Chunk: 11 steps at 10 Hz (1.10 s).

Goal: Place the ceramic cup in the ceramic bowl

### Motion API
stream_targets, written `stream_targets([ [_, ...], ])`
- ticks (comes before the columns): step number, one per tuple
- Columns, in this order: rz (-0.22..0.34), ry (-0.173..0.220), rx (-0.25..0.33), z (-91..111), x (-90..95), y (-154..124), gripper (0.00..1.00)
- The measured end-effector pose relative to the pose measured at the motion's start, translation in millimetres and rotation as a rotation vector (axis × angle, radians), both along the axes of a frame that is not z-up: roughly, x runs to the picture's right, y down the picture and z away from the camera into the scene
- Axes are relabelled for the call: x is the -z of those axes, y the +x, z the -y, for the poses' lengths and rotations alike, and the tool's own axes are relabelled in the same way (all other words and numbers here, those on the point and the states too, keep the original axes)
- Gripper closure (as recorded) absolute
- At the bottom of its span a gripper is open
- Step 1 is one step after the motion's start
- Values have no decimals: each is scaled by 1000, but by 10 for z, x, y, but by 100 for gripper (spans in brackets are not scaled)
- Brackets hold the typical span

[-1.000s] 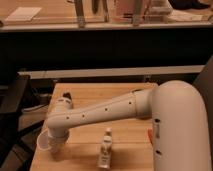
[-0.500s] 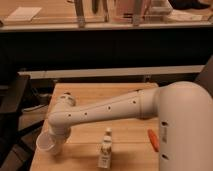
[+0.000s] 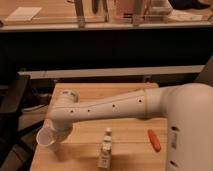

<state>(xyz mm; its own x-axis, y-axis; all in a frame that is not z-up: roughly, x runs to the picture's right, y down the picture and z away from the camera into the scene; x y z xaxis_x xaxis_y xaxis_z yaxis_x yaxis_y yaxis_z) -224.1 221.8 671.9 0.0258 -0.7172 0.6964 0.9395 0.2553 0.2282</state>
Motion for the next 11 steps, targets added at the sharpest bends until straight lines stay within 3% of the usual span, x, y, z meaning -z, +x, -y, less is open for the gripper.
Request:
stream_targets([
  [11,-16,19,-50,396,46,317,96],
])
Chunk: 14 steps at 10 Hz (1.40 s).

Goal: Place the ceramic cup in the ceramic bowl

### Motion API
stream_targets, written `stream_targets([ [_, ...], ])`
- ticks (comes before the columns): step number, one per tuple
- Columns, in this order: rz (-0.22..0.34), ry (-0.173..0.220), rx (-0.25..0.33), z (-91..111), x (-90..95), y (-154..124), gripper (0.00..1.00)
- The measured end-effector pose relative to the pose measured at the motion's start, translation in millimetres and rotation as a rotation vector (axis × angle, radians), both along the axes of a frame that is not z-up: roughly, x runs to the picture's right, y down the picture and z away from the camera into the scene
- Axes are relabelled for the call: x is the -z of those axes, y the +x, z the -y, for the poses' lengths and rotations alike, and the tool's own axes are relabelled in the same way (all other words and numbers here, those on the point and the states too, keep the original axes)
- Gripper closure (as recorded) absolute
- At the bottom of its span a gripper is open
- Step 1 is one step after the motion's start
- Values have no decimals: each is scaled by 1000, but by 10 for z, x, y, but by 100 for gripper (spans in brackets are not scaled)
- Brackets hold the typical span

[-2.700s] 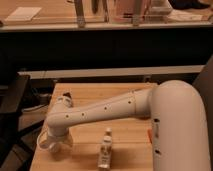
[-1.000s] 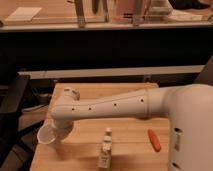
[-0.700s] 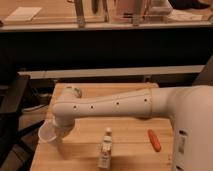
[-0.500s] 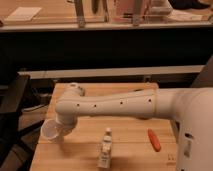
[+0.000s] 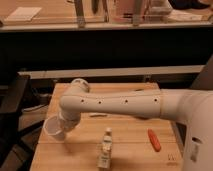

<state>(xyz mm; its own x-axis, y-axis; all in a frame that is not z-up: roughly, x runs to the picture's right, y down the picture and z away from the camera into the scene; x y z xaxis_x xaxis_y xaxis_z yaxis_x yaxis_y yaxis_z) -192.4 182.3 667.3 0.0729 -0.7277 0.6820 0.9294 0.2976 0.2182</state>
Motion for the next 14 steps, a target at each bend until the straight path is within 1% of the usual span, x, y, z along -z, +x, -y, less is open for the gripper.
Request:
stream_targets([
  [2,7,3,10,29,-32,12,96],
  [6,0,11,9,137,-79,127,96],
  [13,-13,21,-1,327,-149,235,96],
  [14,-18,23,-8,387,-153,262,96],
])
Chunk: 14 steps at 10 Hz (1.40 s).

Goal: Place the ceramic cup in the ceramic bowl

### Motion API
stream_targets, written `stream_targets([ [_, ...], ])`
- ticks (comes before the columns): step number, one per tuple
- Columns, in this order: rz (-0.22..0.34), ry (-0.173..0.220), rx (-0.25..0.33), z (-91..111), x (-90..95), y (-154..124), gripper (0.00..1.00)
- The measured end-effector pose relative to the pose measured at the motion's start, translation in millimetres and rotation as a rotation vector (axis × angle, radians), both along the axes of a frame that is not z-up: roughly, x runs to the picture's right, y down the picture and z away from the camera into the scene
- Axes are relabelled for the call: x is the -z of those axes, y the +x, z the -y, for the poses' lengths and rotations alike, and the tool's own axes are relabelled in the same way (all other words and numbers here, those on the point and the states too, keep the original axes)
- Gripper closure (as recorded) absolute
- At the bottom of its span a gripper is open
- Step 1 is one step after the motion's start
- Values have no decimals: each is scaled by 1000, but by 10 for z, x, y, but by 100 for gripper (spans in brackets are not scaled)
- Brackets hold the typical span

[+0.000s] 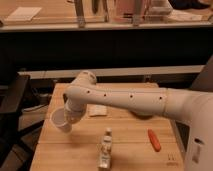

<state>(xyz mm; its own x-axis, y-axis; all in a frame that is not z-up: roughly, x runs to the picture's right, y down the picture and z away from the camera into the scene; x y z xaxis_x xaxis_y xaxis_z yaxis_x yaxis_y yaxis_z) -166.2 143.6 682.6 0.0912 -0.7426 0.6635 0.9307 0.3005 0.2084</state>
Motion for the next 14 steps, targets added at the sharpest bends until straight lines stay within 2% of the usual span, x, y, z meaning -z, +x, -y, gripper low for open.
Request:
stream_targets([
  [6,-13,5,-18,178,-62,146,96],
  [9,-28,6,-36,293,-142,331,96],
  [12,-35,1,-51,328,-172,408,96],
  [14,-46,3,-72,416,-235,628,96],
])
